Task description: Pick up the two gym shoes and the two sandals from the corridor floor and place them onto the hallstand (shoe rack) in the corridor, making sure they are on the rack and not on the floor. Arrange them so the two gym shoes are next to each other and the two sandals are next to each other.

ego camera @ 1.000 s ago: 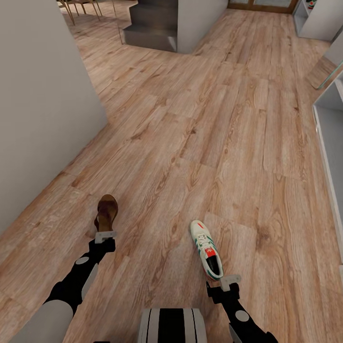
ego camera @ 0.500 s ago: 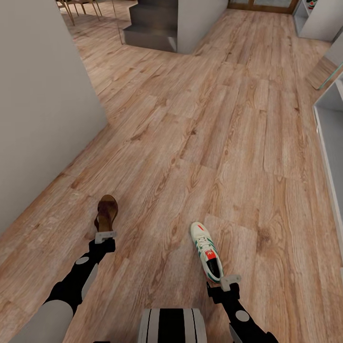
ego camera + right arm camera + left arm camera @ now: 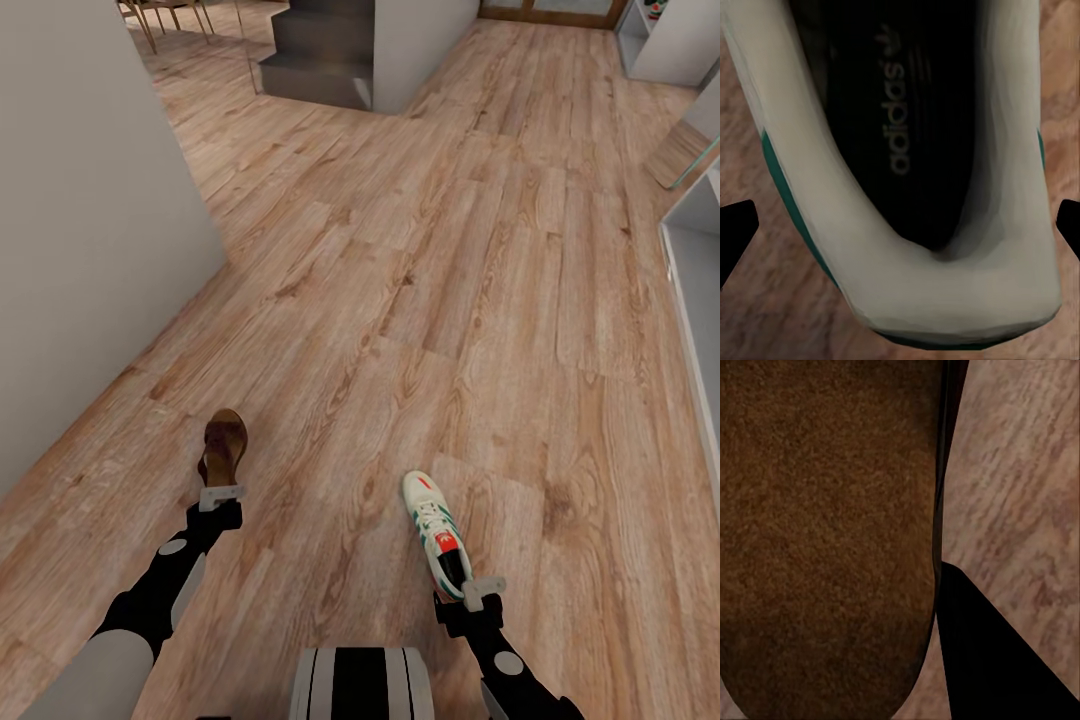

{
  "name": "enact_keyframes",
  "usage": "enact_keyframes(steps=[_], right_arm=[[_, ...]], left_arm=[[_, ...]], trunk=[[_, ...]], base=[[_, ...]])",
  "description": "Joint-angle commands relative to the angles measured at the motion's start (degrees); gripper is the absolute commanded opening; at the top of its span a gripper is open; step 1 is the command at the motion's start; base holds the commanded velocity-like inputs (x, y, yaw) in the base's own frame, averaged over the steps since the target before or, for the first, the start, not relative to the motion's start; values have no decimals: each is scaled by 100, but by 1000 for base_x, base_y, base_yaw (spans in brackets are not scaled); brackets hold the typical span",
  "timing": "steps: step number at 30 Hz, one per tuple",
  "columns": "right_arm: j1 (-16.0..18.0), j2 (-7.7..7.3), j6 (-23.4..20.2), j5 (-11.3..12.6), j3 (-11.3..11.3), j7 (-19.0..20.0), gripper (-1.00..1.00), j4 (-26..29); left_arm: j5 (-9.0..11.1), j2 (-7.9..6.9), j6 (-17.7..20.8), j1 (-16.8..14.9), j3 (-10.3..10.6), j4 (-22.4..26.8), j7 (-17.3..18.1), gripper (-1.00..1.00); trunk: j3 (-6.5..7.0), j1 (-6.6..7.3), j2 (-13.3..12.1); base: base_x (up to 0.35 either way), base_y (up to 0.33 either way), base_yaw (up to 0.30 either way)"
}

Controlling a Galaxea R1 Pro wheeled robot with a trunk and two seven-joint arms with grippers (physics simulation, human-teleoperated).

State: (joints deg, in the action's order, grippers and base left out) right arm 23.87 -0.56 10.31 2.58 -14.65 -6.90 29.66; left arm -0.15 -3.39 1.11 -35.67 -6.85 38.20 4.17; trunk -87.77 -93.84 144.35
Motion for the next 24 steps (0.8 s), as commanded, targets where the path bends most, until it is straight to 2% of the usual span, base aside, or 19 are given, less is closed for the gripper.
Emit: enact_keyframes(steps=[1, 9, 10, 24], right_arm=[[4, -6, 15, 29, -46, -48, 100, -4], [4, -6, 17, 30, -46, -48, 100, -4], [4, -6, 16, 26, -47, -48, -100, -5], [4, -14, 24, 23, -45, -47, -100, -4]], left_arm=[[-21, 4, 8, -1, -27, 3, 48, -100], [-20, 5, 3, -1, -22, 3, 48, -100], [-20, 5, 3, -1, -23, 3, 48, -100], [-20, -3, -14, 3, -19, 4, 49, -100]], trunk=[[-3, 0, 1], [-3, 0, 1], [-3, 0, 1], [-3, 0, 1]], base=[[28, 17, 0], [10, 6, 0], [1, 1, 0], [0, 0, 0]])
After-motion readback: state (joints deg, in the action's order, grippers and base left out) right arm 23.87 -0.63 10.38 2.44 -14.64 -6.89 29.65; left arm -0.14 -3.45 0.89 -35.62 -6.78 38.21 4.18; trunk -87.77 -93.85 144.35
